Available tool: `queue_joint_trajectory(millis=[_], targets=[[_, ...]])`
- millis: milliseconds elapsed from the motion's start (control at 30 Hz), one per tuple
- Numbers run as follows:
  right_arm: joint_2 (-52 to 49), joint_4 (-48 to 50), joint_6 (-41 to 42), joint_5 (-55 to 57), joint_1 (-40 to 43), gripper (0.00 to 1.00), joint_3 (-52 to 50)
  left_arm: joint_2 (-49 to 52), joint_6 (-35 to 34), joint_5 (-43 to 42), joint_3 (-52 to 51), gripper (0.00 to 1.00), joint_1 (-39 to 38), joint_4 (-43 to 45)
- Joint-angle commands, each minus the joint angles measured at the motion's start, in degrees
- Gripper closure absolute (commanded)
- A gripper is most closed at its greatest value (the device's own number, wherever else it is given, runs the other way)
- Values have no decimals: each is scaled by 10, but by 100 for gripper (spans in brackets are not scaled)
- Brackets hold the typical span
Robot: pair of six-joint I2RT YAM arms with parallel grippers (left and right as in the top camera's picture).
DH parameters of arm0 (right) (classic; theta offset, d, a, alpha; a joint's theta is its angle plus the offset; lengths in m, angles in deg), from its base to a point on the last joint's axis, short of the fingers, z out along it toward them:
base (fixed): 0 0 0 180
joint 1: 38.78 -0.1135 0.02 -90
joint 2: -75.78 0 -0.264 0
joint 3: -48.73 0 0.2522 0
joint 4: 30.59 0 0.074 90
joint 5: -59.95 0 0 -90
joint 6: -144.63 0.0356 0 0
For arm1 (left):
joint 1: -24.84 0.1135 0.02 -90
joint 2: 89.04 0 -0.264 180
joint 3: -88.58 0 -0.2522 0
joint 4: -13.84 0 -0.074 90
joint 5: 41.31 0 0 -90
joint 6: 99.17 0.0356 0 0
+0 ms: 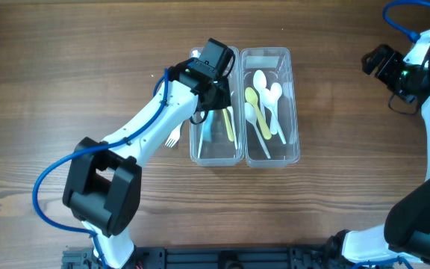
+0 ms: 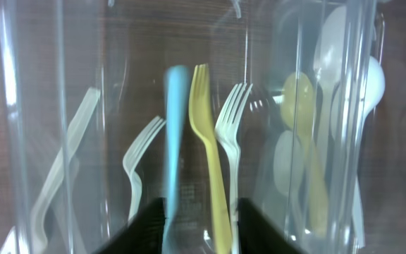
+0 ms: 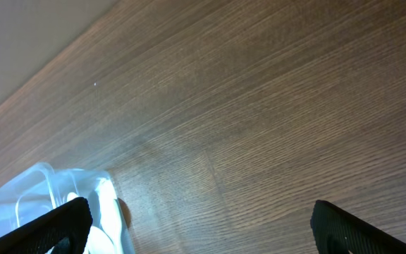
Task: Pack container
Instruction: 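Place the blue fork into the left container and release, then lower the left gripper onto the last white fork and grasp it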
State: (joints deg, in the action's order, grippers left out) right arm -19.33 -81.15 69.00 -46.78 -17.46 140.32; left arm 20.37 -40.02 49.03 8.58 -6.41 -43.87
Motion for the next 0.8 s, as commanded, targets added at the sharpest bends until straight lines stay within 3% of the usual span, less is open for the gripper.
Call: queue_joint_trajectory(millis=[0,67,200,333,400,467,600,767], targets=[[9,1,8,-9,0,0,8,-61,29,2,27,53,-3,-14],[9,1,8,-9,0,0,8,-94,82,17,28,51,-3,-23],[9,1,8,-9,0,0,8,-133,116,174,28,38,6,-103],[9,1,8,-9,0,0,8,-120,144,186,14,37,49,-134],[9,1,8,-9,0,0,8,-78,246,82,-32,40,113,-95],[9,1,8,-9,0,0,8,-56,288,33,-47,42,133,-79],[9,1,8,-9,0,0,8,-10,332,-10,-54,49,159,-74],[9,1,8,-9,0,0,8,42,399,-44,-55,48,164,-66]])
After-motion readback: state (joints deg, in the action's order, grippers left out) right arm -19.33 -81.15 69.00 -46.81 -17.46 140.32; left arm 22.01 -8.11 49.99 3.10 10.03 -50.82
